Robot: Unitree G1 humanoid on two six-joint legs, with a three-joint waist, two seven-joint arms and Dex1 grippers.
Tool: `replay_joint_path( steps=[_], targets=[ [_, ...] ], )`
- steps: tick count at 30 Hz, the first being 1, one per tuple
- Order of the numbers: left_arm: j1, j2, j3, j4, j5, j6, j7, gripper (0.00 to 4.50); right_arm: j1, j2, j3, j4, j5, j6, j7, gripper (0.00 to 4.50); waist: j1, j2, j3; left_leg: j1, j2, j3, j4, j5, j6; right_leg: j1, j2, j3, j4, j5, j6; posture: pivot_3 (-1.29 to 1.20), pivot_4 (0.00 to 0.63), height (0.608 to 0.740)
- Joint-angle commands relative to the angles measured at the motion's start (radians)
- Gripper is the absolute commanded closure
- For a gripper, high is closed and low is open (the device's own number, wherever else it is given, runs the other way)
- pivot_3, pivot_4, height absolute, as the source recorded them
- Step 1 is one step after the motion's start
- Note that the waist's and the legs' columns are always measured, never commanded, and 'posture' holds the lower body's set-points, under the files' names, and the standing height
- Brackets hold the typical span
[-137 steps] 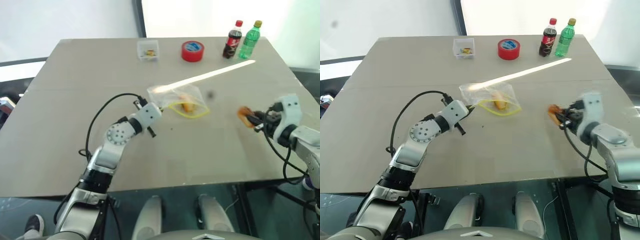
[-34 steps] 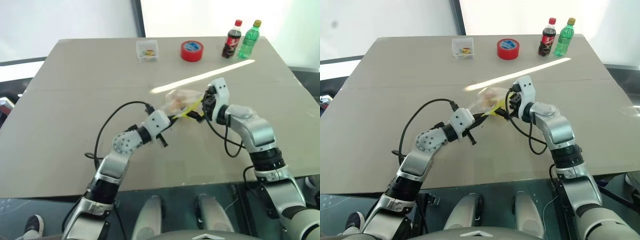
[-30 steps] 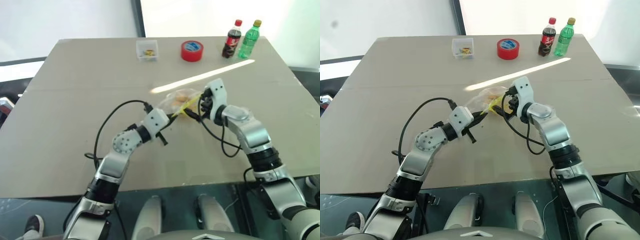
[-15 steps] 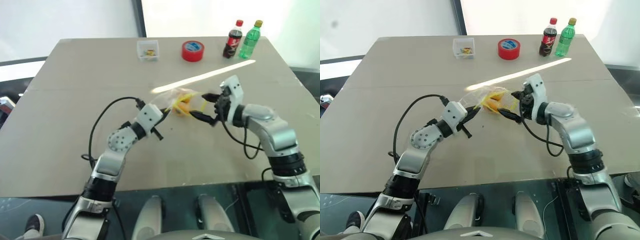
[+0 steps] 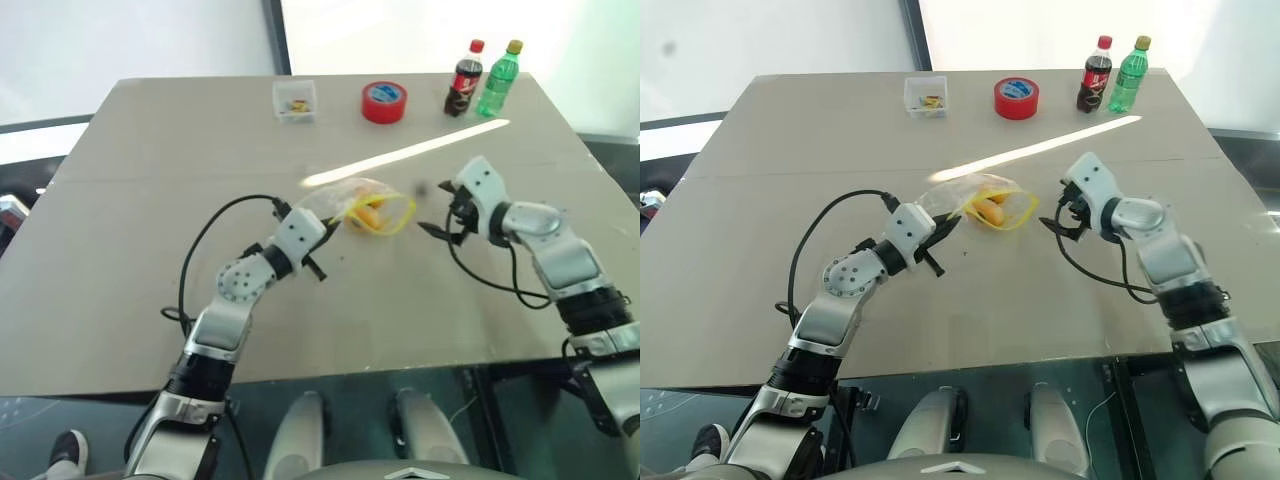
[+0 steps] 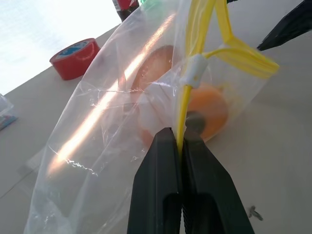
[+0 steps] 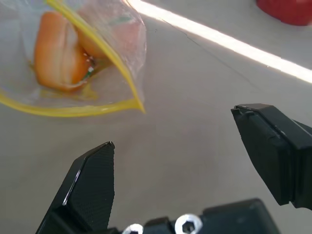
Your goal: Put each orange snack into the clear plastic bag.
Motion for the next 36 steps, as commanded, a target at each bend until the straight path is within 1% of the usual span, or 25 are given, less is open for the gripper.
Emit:
replay_joint_path(
  steps=[1, 2, 3, 5, 11, 12, 13, 28, 36],
  targets=[
    [-0.005, 0.002, 0.004, -0.020, -0.008, -0.019, -0.003, 4.50, -0.068, 0.026, 0.017, 0.107, -0.058, -0.173, -0.021, 0.08, 0.001, 0.000, 0.000, 0.000, 0.000, 0.000, 0.000, 0.000, 0.000, 0.000, 0.000, 0.000, 0.000, 0.000, 0.000, 0.00, 0.150, 0.740],
    [-0.003, 0.003, 0.004, -0.021, -0.008, -0.019, -0.003, 4.50, -0.081, 0.032, 0.019, 0.136, -0.066, -0.201, -0.016, 0.08, 0.002, 0.000, 0.000, 0.000, 0.000, 0.000, 0.000, 0.000, 0.000, 0.000, 0.000, 0.000, 0.000, 0.000, 0.000, 0.00, 0.150, 0.740],
    [-0.002, 0.004, 0.004, -0.023, -0.008, -0.019, -0.003, 4.50, -0.091, 0.036, 0.020, 0.160, -0.070, -0.226, -0.011, 0.31, 0.005, 0.000, 0.000, 0.000, 0.000, 0.000, 0.000, 0.000, 0.000, 0.000, 0.000, 0.000, 0.000, 0.000, 0.000, 0.00, 0.150, 0.740],
    [0.001, 0.005, 0.004, -0.027, -0.007, -0.018, -0.002, 4.50, -0.107, 0.044, 0.021, 0.200, -0.079, -0.267, -0.008, 0.92, 0.006, 0.000, 0.000, -0.001, -0.001, 0.000, 0.000, 0.000, 0.000, 0.000, -0.001, 0.000, -0.001, 0.000, 0.000, 0.00, 0.150, 0.740],
    [0.009, 0.007, 0.009, -0.032, -0.005, -0.015, 0.005, 4.50, -0.110, 0.050, 0.006, 0.227, -0.075, -0.304, 0.010, 3.86, 0.004, 0.000, 0.000, 0.000, -0.001, -0.001, 0.000, 0.000, 0.000, 0.000, -0.001, 0.000, 0.000, 0.000, 0.000, 0.00, 0.150, 0.740],
    [0.011, 0.007, 0.009, -0.033, -0.005, -0.015, 0.006, 4.50, -0.106, 0.048, 0.004, 0.220, -0.075, -0.305, 0.013, 4.27, 0.002, 0.000, 0.000, 0.000, -0.001, -0.001, 0.000, 0.000, 0.000, 0.000, -0.001, 0.000, 0.000, 0.000, 0.000, 0.00, 0.150, 0.740],
    [0.011, 0.008, 0.010, -0.033, -0.005, -0.015, 0.006, 4.50, -0.102, 0.046, 0.002, 0.209, -0.074, -0.304, 0.016, 4.46, 0.002, 0.000, 0.000, 0.000, -0.001, -0.001, 0.000, 0.000, 0.000, 0.000, -0.001, 0.000, 0.000, 0.000, 0.000, 0.00, 0.150, 0.740],
    [-0.016, 0.014, 0.009, 0.011, -0.007, -0.035, -0.005, 4.50, -0.057, 0.051, -0.014, 0.099, -0.058, -0.256, 0.012, 4.46, 0.003, 0.000, 0.000, 0.000, -0.001, -0.001, 0.000, 0.000, 0.000, 0.000, -0.001, 0.000, 0.000, 0.000, 0.000, 0.00, 0.150, 0.740],
    [-0.017, 0.014, 0.009, 0.016, -0.004, -0.039, -0.006, 4.50, -0.061, 0.046, 0.005, 0.123, -0.091, -0.303, 0.010, 4.46, 0.003, 0.000, 0.000, 0.000, -0.001, -0.001, 0.000, 0.000, 0.000, 0.000, -0.001, 0.000, 0.000, 0.000, 0.000, 0.00, 0.150, 0.740]
  ],
)
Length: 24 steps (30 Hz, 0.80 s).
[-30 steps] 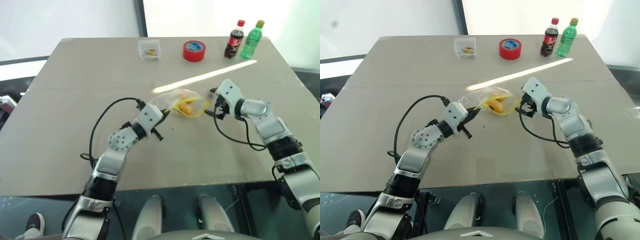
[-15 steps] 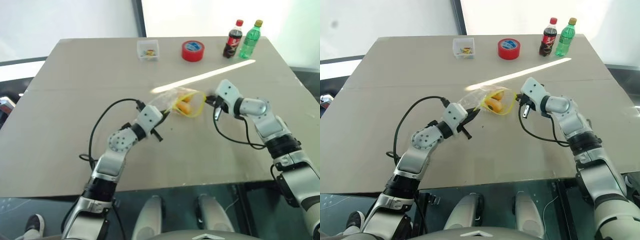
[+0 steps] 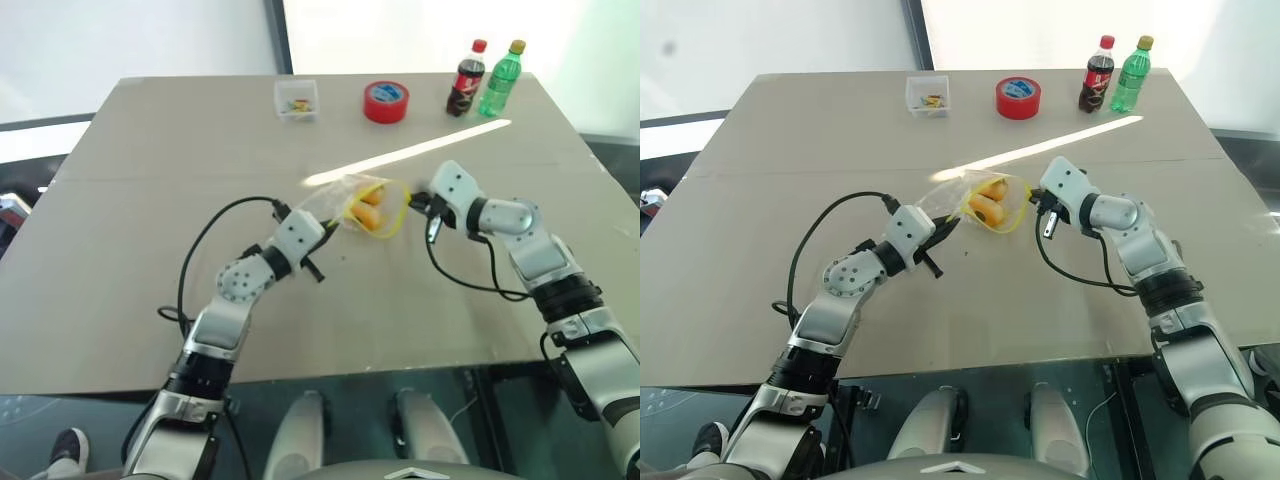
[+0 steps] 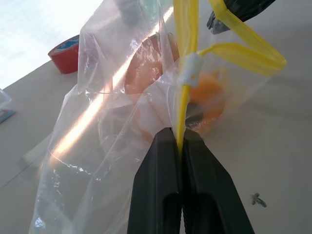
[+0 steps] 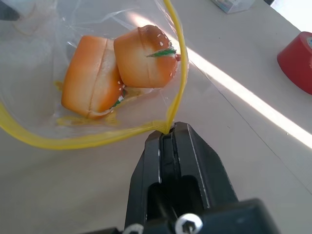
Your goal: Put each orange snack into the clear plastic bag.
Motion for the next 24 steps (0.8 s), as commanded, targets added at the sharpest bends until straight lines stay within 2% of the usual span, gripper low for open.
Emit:
replay_joint_path(
  steps=[1, 3, 5, 6, 11, 16, 17, 19, 22, 23, 24],
  targets=[
    [-0.012, 0.006, 0.010, -0.019, -0.004, -0.020, 0.001, 4.50, -0.009, -0.007, -0.020, -0.009, -0.010, -0.045, -0.007, 4.46, 0.000, 0.000, 0.000, 0.000, 0.000, 0.000, 0.000, 0.000, 0.000, 0.000, 0.000, 0.000, 0.000, 0.000, 0.000, 0.00, 0.150, 0.740],
    [-0.010, 0.007, 0.010, -0.022, -0.004, -0.019, 0.002, 4.50, -0.010, -0.010, -0.016, -0.001, -0.021, -0.049, -0.004, 4.46, 0.000, 0.000, 0.000, 0.000, 0.000, 0.000, 0.000, 0.000, 0.000, 0.000, 0.000, 0.000, 0.000, 0.000, 0.000, 0.00, 0.150, 0.740],
    [-0.011, 0.007, 0.010, -0.021, -0.003, -0.019, 0.002, 4.50, -0.011, -0.013, -0.016, 0.005, -0.029, -0.058, 0.000, 3.93, 0.000, 0.000, 0.000, 0.000, 0.000, 0.000, 0.000, 0.000, 0.000, 0.000, 0.000, 0.000, 0.000, 0.000, 0.000, 0.00, 0.150, 0.740],
    [-0.012, 0.007, 0.010, -0.020, -0.003, -0.019, 0.002, 4.50, -0.014, -0.012, -0.019, 0.009, -0.032, -0.064, -0.006, 3.62, 0.000, 0.000, 0.000, 0.000, 0.000, 0.000, 0.000, 0.000, 0.000, 0.000, 0.000, 0.000, 0.000, 0.000, 0.000, 0.00, 0.150, 0.740],
    [-0.011, 0.009, 0.010, -0.021, -0.003, -0.019, 0.001, 4.50, -0.025, 0.000, -0.038, 0.012, -0.027, -0.063, -0.027, 1.33, 0.000, 0.000, 0.000, 0.000, 0.000, 0.000, 0.000, 0.000, 0.000, 0.000, 0.000, 0.000, 0.000, 0.000, 0.000, 0.00, 0.150, 0.740],
    [-0.017, 0.008, 0.008, -0.012, 0.000, -0.022, 0.001, 4.50, -0.028, 0.003, -0.039, 0.012, -0.019, -0.083, -0.029, 1.33, 0.000, 0.000, 0.000, 0.000, 0.000, 0.000, 0.000, 0.000, 0.000, 0.000, 0.000, 0.000, 0.000, 0.000, 0.000, 0.00, 0.150, 0.740],
    [-0.017, 0.008, 0.008, -0.011, 0.000, -0.022, 0.001, 4.50, -0.028, 0.004, -0.040, 0.012, -0.019, -0.084, -0.032, 1.94, 0.000, 0.000, 0.000, 0.000, 0.000, 0.000, 0.000, 0.000, 0.000, 0.000, 0.000, 0.000, 0.000, 0.000, 0.000, 0.00, 0.150, 0.740],
    [-0.018, 0.007, 0.007, -0.009, 0.002, -0.024, 0.003, 4.50, -0.028, 0.002, -0.038, 0.018, -0.021, -0.091, -0.029, 2.68, 0.000, 0.000, 0.000, 0.000, 0.000, 0.000, 0.000, 0.000, 0.000, 0.000, 0.000, 0.000, 0.000, 0.000, 0.000, 0.00, 0.150, 0.740],
    [-0.013, 0.006, 0.007, -0.012, 0.004, -0.026, 0.004, 4.50, -0.027, 0.003, -0.036, 0.020, -0.022, -0.091, -0.027, 4.21, 0.000, 0.000, 0.000, 0.000, 0.000, 0.000, 0.000, 0.000, 0.000, 0.000, 0.000, 0.000, 0.000, 0.000, 0.000, 0.00, 0.150, 0.740],
    [-0.013, 0.006, 0.007, -0.011, 0.004, -0.027, 0.004, 4.50, -0.027, 0.004, -0.036, 0.023, -0.022, -0.087, -0.027, 4.45, 0.000, 0.000, 0.000, 0.000, 0.000, 0.000, 0.000, 0.000, 0.000, 0.000, 0.000, 0.000, 0.000, 0.000, 0.000, 0.00, 0.150, 0.740],
    [-0.013, 0.005, 0.007, -0.009, 0.005, -0.027, 0.005, 4.50, -0.028, 0.004, -0.036, 0.024, -0.022, -0.084, -0.028, 4.45, 0.000, 0.000, 0.000, 0.000, 0.000, 0.000, 0.000, 0.000, 0.000, 0.000, 0.000, 0.000, 0.000, 0.000, 0.000, 0.00, 0.150, 0.740]
  ],
)
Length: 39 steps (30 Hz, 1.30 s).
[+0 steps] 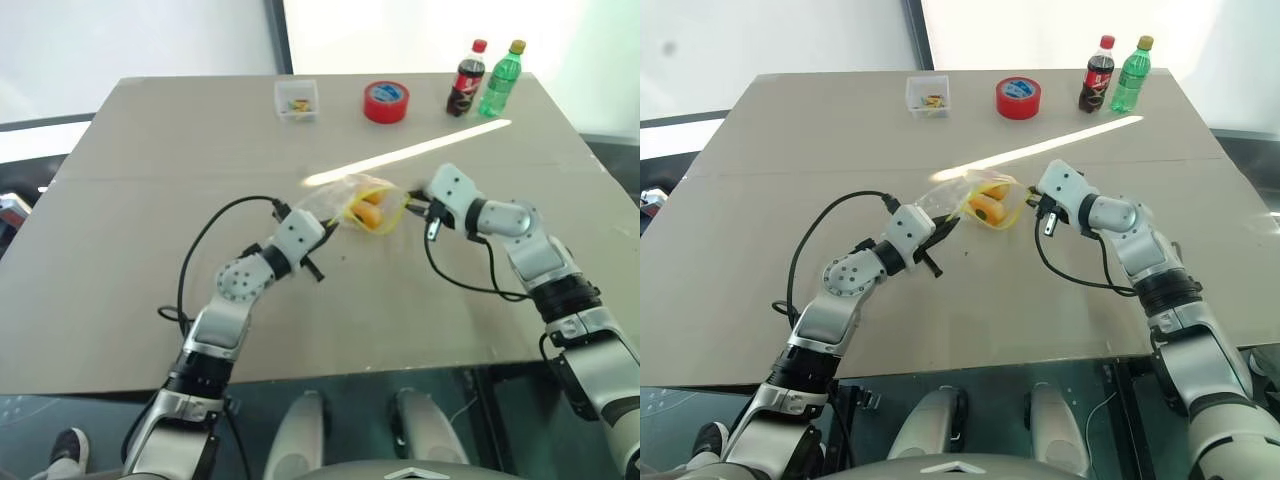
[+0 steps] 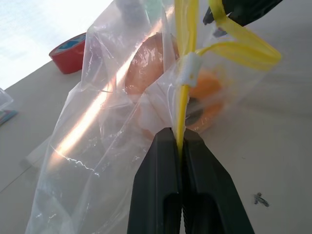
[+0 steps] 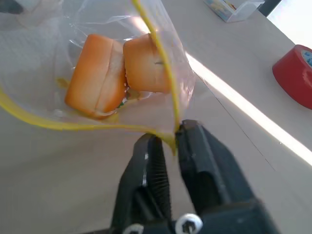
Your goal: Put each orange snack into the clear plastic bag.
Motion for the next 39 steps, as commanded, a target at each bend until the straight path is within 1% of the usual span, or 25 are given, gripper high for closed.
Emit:
replay_joint_path(
  steps=[1, 7, 8, 10, 14, 17, 20, 22, 25, 27, 28, 29, 30, 34, 36, 39],
  targets=[
    [-0.010, 0.003, 0.007, -0.010, -0.002, -0.022, 0.005, 4.50, -0.026, -0.002, -0.035, -0.007, 0.008, -0.010, -0.008, 4.45, 0.000, 0.000, 0.000, 0.000, 0.000, 0.000, 0.000, 0.000, 0.000, 0.000, 0.000, 0.000, 0.000, 0.000, 0.000, 0.00, 0.150, 0.740],
    [-0.021, 0.015, 0.014, -0.010, 0.005, -0.024, 0.007, 4.50, -0.024, -0.026, -0.054, -0.032, 0.025, 0.014, 0.013, 4.45, 0.000, 0.000, 0.000, 0.000, 0.000, 0.000, 0.000, 0.000, 0.000, 0.000, 0.000, 0.000, 0.000, 0.000, 0.000, 0.00, 0.150, 0.740],
    [-0.041, 0.059, -0.006, -0.015, 0.053, -0.038, -0.013, 4.50, -0.029, -0.053, -0.067, -0.066, 0.039, 0.041, 0.044, 4.45, 0.000, 0.000, 0.000, 0.000, 0.000, 0.000, 0.000, 0.000, 0.000, 0.000, 0.000, 0.000, 0.000, 0.000, 0.000, 0.00, 0.150, 0.740],
    [-0.078, 0.118, -0.024, -0.026, 0.098, -0.044, -0.046, 4.50, -0.044, -0.096, -0.099, -0.131, 0.070, 0.115, 0.092, 4.45, 0.002, 0.001, 0.001, 0.000, 0.000, 0.000, 0.000, 0.000, 0.000, 0.000, 0.000, 0.000, 0.000, 0.000, 0.000, 0.00, 0.150, 0.740],
    [-0.179, 0.148, 0.001, -0.050, 0.059, 0.043, -0.069, 4.50, -0.077, -0.201, -0.160, -0.261, 0.160, 0.298, 0.212, 4.45, 0.006, 0.003, 0.002, -0.001, -0.001, 0.000, 0.001, 0.000, 0.000, 0.000, -0.001, -0.001, 0.000, 0.000, 0.000, 0.00, 0.150, 0.740],
    [-0.250, 0.158, 0.006, -0.040, 0.053, 0.091, -0.088, 4.50, -0.094, -0.290, -0.179, -0.310, 0.207, 0.426, 0.311, 4.45, 0.007, 0.003, 0.002, -0.001, 0.000, -0.001, 0.000, 0.000, 0.000, 0.001, 0.000, -0.001, -0.001, 0.000, 0.000, 0.00, 0.150, 0.740],
    [-0.289, 0.151, -0.004, -0.007, 0.046, 0.103, -0.100, 4.50, -0.124, -0.317, -0.192, -0.322, 0.241, 0.538, 0.327, 4.45, 0.001, 0.003, 0.002, -0.001, 0.000, -0.001, 0.000, 0.000, 0.000, 0.001, 0.000, -0.002, -0.001, 0.000, 0.000, 0.00, 0.150, 0.740],
    [-0.291, 0.145, -0.019, 0.014, 0.046, 0.103, -0.112, 4.50, -0.132, -0.321, -0.193, -0.318, 0.244, 0.572, 0.317, 4.45, -0.003, 0.003, 0.002, -0.001, 0.000, 0.000, 0.000, 0.000, 0.000, 0.001, 0.000, -0.001, -0.001, 0.000, 0.000, 0.00, 0.150, 0.740],
    [-0.272, 0.129, -0.029, 0.024, 0.010, 0.140, -0.147, 4.50, -0.109, -0.319, -0.192, -0.308, 0.225, 0.557, 0.276, 3.64, -0.002, 0.003, 0.002, 0.000, 0.000, 0.000, 0.000, 0.000, 0.000, 0.000, 0.000, -0.001, 0.000, 0.000, 0.000, 0.00, 0.150, 0.740],
    [-0.262, 0.123, -0.032, 0.031, 0.011, 0.141, -0.148, 4.50, -0.091, -0.315, -0.202, -0.316, 0.230, 0.574, 0.255, 2.72, -0.001, 0.003, 0.002, 0.000, 0.000, 0.000, 0.000, 0.000, 0.000, 0.000, 0.000, -0.001, -0.001, 0.000, 0.000, 0.00, 0.150, 0.740],
    [-0.258, 0.120, -0.032, 0.035, 0.012, 0.138, -0.145, 4.50, -0.079, -0.318, -0.204, -0.324, 0.231, 0.580, 0.253, 2.57, 0.000, 0.003, 0.002, -0.001, 0.000, 0.000, 0.000, 0.000, 0.000, 0.000, 0.000, -0.001, -0.001, 0.000, 0.000, 0.00, 0.150, 0.740],
    [-0.255, 0.114, -0.027, 0.039, 0.012, 0.136, -0.135, 4.50, -0.069, -0.324, -0.206, -0.333, 0.229, 0.592, 0.251, 1.80, 0.001, 0.003, 0.002, -0.001, 0.000, 0.000, 0.000, 0.000, 0.000, 0.000, 0.000, -0.001, -0.001, 0.000, 0.000, 0.00, 0.150, 0.740],
    [-0.253, 0.111, -0.022, 0.042, 0.013, 0.134, -0.126, 4.50, -0.061, -0.332, -0.209, -0.349, 0.232, 0.603, 0.256, 1.55, 0.002, 0.003, 0.002, -0.001, 0.000, 0.000, 0.000, 0.000, 0.000, 0.000, 0.000, -0.001, -0.001, 0.000, 0.000, 0.00, 0.150, 0.740],
    [-0.243, 0.114, -0.023, 0.039, 0.028, 0.102, -0.111, 4.50, -0.049, -0.361, -0.234, -0.455, 0.291, 0.608, 0.322, 1.55, 0.004, 0.004, 0.003, -0.001, 0.000, 0.000, 0.001, 0.000, 0.000, 0.000, 0.000, 0.000, -0.001, 0.000, 0.000, 0.00, 0.150, 0.740],
    [-0.241, 0.119, -0.030, 0.032, 0.034, 0.082, -0.115, 4.50, -0.067, -0.338, -0.235, -0.521, 0.338, 0.622, 0.337, 1.55, 0.001, 0.004, 0.003, -0.001, 0.000, 0.000, 0.001, 0.000, 0.000, 0.000, 0.000, -0.001, -0.001, 0.000, 0.000, 0.00, 0.150, 0.740],
    [-0.246, 0.121, -0.035, 0.025, 0.039, 0.072, -0.122, 4.50, -0.099, -0.289, -0.179, -0.588, 0.335, 0.610, 0.335, 1.55, -0.005, 0.004, 0.003, -0.001, 0.000, 0.000, 0.001, 0.000, 0.000, 0.000, 0.000, -0.001, -0.001, 0.000, 0.000, 0.00, 0.150, 0.740]
  ],
)
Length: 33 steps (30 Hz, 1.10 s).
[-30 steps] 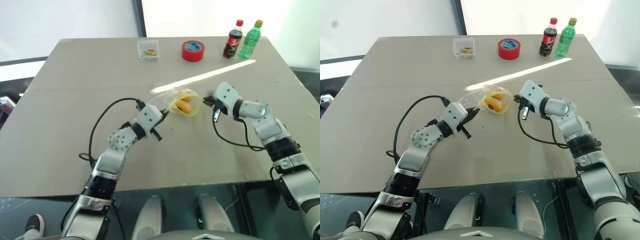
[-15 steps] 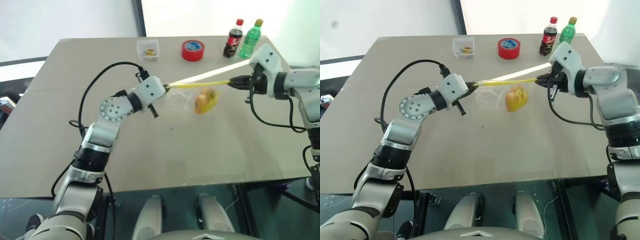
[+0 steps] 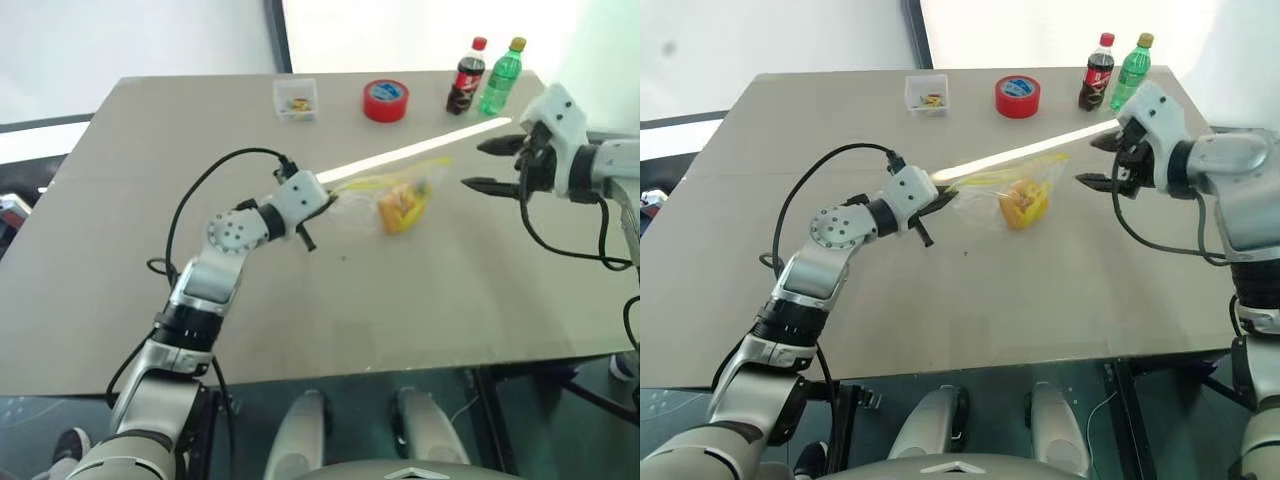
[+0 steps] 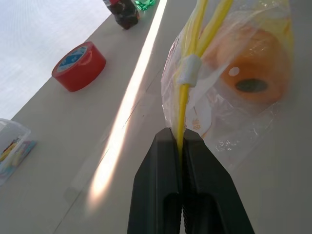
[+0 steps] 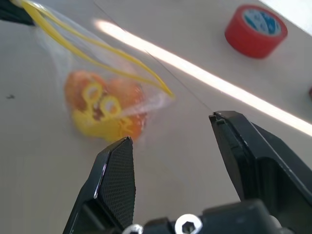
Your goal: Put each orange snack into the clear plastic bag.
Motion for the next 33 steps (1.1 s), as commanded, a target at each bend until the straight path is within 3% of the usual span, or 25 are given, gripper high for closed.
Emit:
replay_joint_path(
  steps=[1, 9, 19, 33],
  targets=[
    [-0.009, 0.012, 0.002, -0.032, 0.010, -0.047, -0.006, 4.50, -0.073, 0.068, 0.039, -0.153, 0.027, -0.025, 0.009, 1.55, -0.003, 0.000, 0.000, 0.001, 0.001, 0.000, 0.000, 0.000, 0.000, 0.000, 0.001, 0.000, 0.001, 0.000, 0.000, 0.00, 0.150, 0.740],
    [-0.067, 0.044, -0.048, -0.087, 0.064, -0.030, -0.060, 4.50, -0.127, 0.245, 0.202, -0.045, -0.128, -0.302, -0.053, 1.55, 0.009, 0.000, 0.000, -0.001, 0.000, 0.000, 0.001, 0.000, 0.000, 0.000, 0.001, 0.000, 0.001, 0.000, 0.000, 0.00, 0.150, 0.740],
    [-0.110, 0.097, -0.092, -0.178, 0.127, 0.070, -0.137, 4.50, -0.150, 0.301, 0.239, 0.063, -0.216, -0.525, -0.055, 1.55, 0.001, 0.000, 0.000, 0.000, 0.000, 0.000, 0.001, 0.000, 0.000, 0.000, 0.001, -0.001, 0.001, 0.000, 0.000, 0.00, 0.150, 0.740],
    [-0.111, 0.084, -0.082, -0.205, 0.111, 0.108, -0.149, 4.50, -0.131, 0.338, 0.267, 0.113, -0.285, -0.636, -0.075, 1.55, 0.001, 0.000, 0.000, 0.000, 0.000, 0.000, 0.001, 0.000, 0.000, 0.000, 0.001, -0.001, 0.001, 0.000, 0.000, 0.00, 0.150, 0.740]
  ],
)
